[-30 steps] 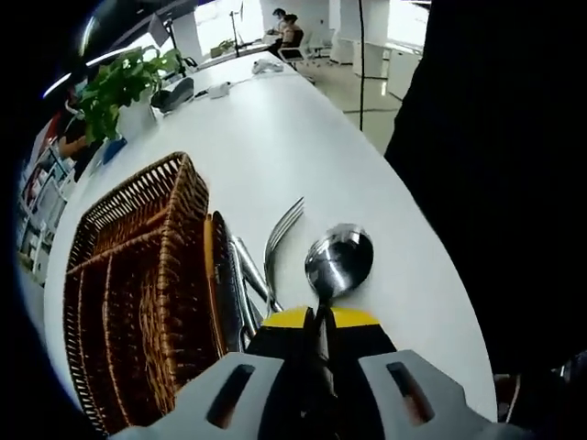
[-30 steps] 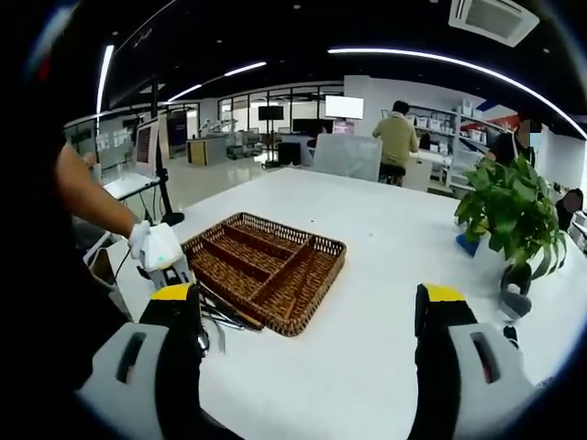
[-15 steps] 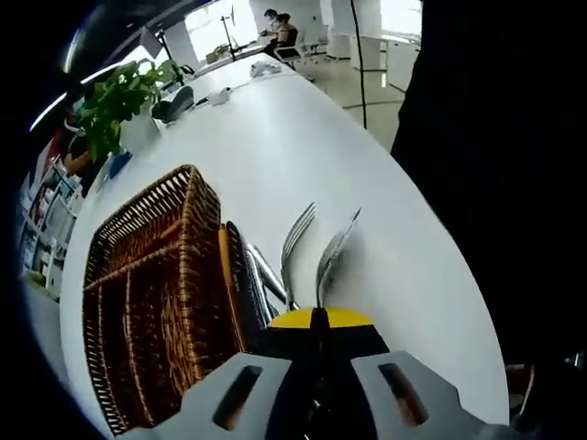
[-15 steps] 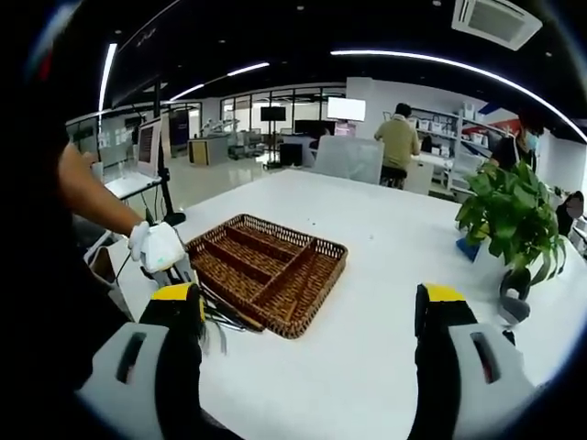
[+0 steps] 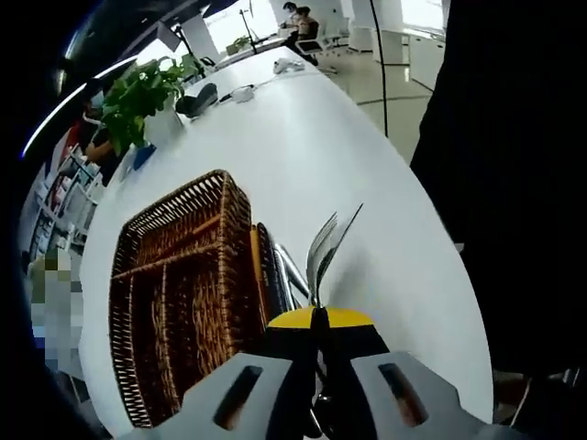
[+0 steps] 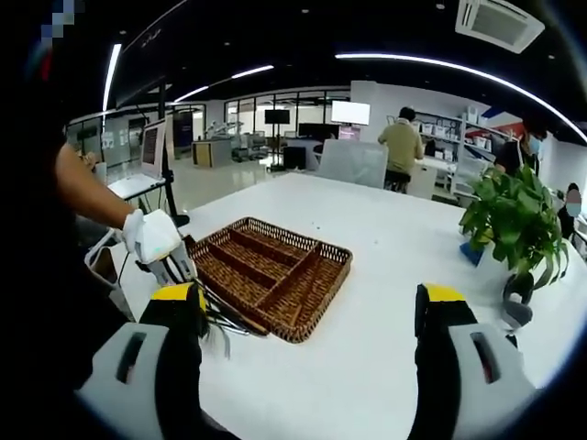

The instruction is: Arrange the knives, forks, and spoons in their matching storage slots by inserting each utensil handle-first until every utensil is classified and aligned in the correct compartment

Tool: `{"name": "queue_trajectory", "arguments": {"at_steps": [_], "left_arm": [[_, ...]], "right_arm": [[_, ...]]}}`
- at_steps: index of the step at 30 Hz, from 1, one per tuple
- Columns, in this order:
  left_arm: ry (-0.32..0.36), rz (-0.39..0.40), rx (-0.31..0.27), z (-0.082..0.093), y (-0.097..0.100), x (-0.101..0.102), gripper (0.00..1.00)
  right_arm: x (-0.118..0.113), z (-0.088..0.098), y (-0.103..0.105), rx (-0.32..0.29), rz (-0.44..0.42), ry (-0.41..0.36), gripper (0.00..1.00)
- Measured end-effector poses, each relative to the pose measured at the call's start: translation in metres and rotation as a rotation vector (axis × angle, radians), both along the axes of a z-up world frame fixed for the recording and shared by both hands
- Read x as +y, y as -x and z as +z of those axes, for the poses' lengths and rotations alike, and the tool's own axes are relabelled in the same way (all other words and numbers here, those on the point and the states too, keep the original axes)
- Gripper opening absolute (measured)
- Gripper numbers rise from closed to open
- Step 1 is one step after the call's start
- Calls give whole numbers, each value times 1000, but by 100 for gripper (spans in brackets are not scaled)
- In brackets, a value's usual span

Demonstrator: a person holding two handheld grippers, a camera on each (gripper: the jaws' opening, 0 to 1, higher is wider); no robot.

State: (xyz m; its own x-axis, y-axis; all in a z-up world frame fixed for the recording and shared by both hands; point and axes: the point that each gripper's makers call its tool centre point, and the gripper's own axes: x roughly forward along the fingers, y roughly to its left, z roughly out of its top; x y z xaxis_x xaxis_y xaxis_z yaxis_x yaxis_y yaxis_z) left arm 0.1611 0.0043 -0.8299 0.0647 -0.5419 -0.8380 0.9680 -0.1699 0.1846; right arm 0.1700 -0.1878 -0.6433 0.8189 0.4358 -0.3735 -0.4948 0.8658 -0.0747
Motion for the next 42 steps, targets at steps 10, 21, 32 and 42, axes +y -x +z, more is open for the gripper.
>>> {"name": "queue_trajectory", "arguments": {"at_steps": [10, 21, 32, 42], "left_arm": [[-51, 62, -9, 16, -4, 9, 0], [-158, 150, 13, 45, -14, 29, 0], [-148, 189, 2, 81, -32, 24, 0], [-186, 200, -18, 84, -40, 27, 0]], "right_arm": [[5, 4, -6, -15, 30, -6, 100], [9, 7, -17, -15, 65, 4, 100], [16, 16, -24, -30, 85, 11, 100], [14, 17, -21, -29, 65, -1, 100]]}}
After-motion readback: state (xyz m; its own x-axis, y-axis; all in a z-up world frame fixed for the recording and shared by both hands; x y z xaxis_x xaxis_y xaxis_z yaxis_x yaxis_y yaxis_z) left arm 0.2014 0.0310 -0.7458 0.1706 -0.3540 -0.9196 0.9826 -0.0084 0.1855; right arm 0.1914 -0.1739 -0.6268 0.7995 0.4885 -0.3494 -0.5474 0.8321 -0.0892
